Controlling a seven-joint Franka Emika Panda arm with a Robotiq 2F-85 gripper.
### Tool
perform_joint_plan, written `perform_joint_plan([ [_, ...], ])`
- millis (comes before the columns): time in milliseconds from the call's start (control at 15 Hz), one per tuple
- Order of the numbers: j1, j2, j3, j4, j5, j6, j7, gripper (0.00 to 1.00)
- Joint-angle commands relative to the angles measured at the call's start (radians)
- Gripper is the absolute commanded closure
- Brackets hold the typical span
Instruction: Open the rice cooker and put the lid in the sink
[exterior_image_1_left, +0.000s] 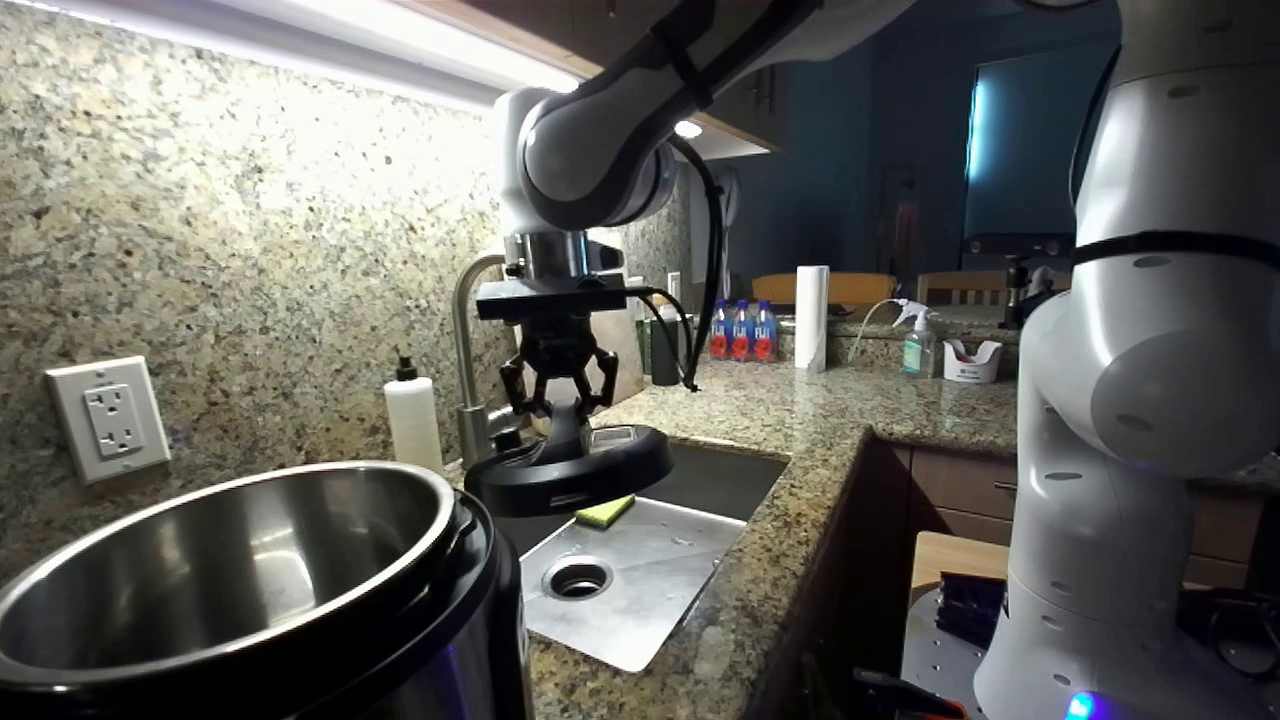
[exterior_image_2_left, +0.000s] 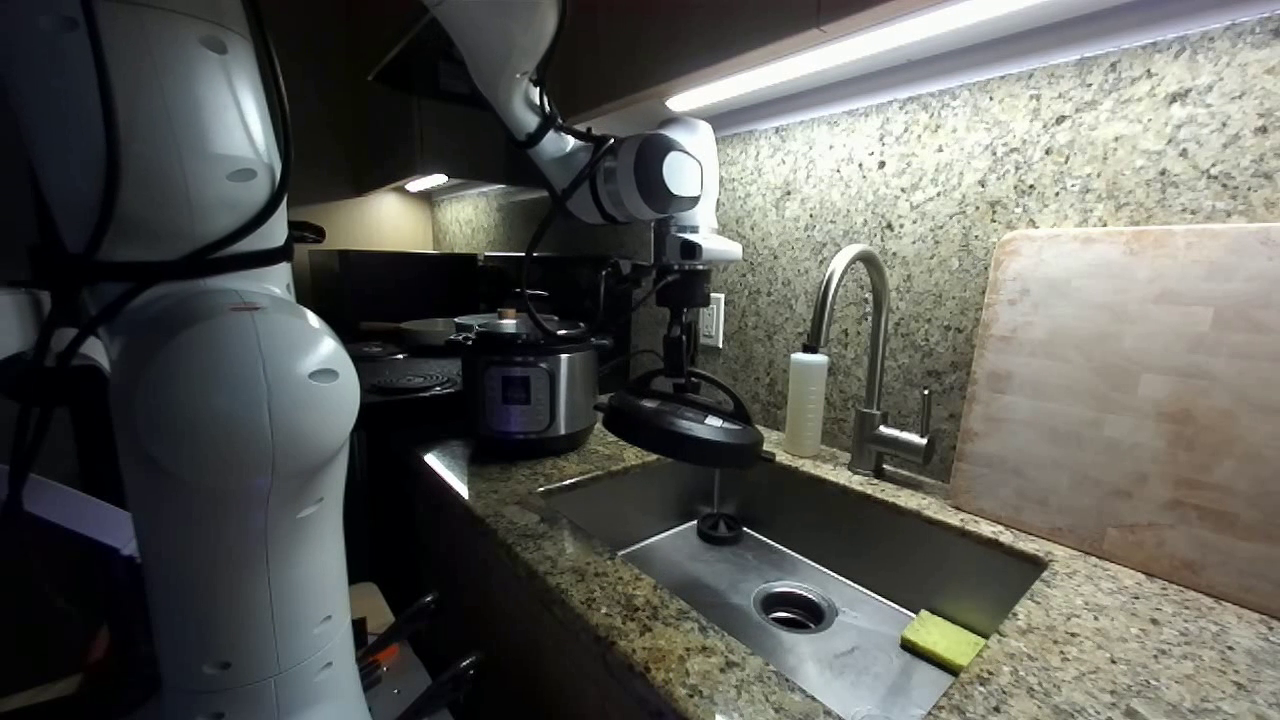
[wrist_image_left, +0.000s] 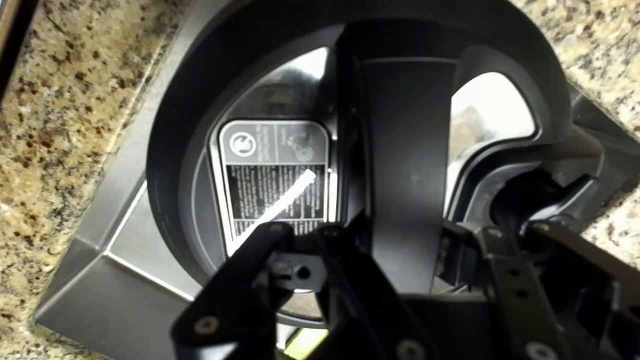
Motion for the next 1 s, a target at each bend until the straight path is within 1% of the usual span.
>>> perform_joint_plan([
  [0, -0.015, -0.006, -0.004, -0.011, 0.004, 0.060, 0.023, 0.92],
  [467, -0.021, 0.031, -0.025, -0.028, -0.018, 0.098, 0.044, 0.92],
  [933, -0.015, 0.077, -0.029, -0.038, -0.034, 0.158, 0.112, 0.92],
])
